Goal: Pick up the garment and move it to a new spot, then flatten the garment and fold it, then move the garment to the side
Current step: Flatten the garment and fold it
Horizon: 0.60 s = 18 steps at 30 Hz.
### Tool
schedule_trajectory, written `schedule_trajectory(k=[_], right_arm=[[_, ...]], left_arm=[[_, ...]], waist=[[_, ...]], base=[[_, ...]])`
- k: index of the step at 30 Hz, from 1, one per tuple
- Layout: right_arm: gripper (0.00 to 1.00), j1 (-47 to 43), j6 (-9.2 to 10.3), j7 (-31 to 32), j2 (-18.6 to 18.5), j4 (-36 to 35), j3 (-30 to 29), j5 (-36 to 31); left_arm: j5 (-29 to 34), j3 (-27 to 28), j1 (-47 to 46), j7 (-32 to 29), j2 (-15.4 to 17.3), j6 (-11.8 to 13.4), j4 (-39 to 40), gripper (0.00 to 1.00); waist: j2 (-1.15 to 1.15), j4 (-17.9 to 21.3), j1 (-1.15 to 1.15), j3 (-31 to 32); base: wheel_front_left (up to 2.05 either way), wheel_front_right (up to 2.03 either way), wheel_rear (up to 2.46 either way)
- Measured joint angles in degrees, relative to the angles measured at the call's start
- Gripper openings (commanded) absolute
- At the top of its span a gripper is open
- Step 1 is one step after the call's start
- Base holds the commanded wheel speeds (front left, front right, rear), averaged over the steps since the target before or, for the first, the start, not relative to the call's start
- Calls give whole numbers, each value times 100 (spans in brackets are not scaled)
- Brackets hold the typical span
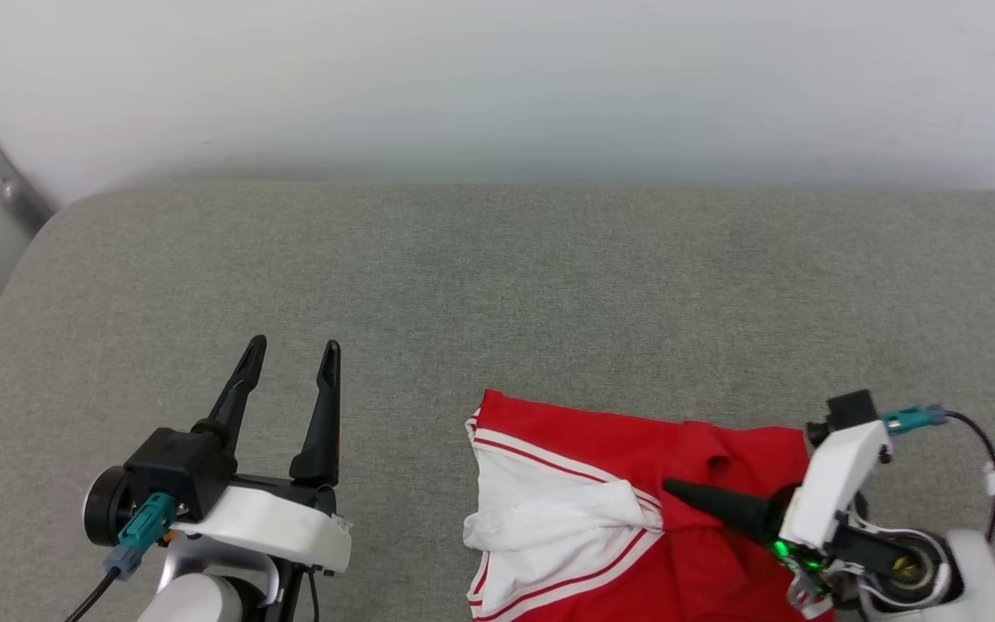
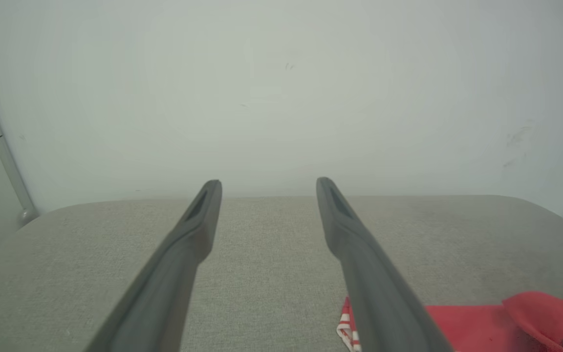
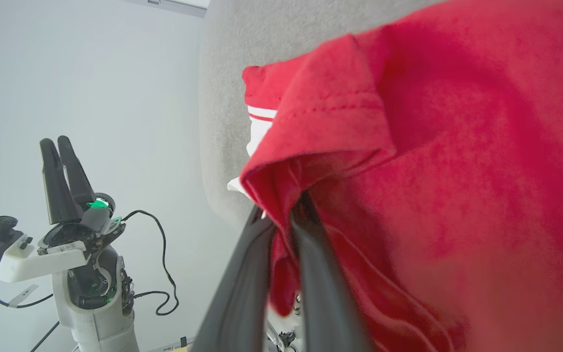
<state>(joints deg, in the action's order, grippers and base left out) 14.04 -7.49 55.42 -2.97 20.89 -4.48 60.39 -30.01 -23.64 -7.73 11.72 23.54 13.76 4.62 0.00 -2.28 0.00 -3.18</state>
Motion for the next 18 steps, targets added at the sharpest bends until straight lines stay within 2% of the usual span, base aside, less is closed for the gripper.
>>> schedule_trajectory(k=[7,14,15,16,18], right_arm=[[0,441,0,-1128,3,390,1637,1120],[0,837,0,-1874,8,884,2633,1245],[6,892,0,-1965,7,946,2732,1225],[26,939,0,-2049,8,993,2820,1211],[100,1001,0,-2162,8,1095,2945,1218]], left_arm=[[4,-4,-138,-21,22,-23,4,100],[-15,-11,-206,35,-42,-53,-54,100],[-13,-15,-216,44,-47,-63,-73,100],[1,-25,-225,54,-46,-63,-93,100],[-1,-26,-253,66,-63,-66,-113,100]], waist=[[0,-195,0,-105],[0,-359,0,-294],[0,-375,0,-320],[0,-390,0,-346],[0,-413,0,-390]], base=[[0,0,0],[0,0,0],[0,0,0],[0,0,0],[0,0,0]])
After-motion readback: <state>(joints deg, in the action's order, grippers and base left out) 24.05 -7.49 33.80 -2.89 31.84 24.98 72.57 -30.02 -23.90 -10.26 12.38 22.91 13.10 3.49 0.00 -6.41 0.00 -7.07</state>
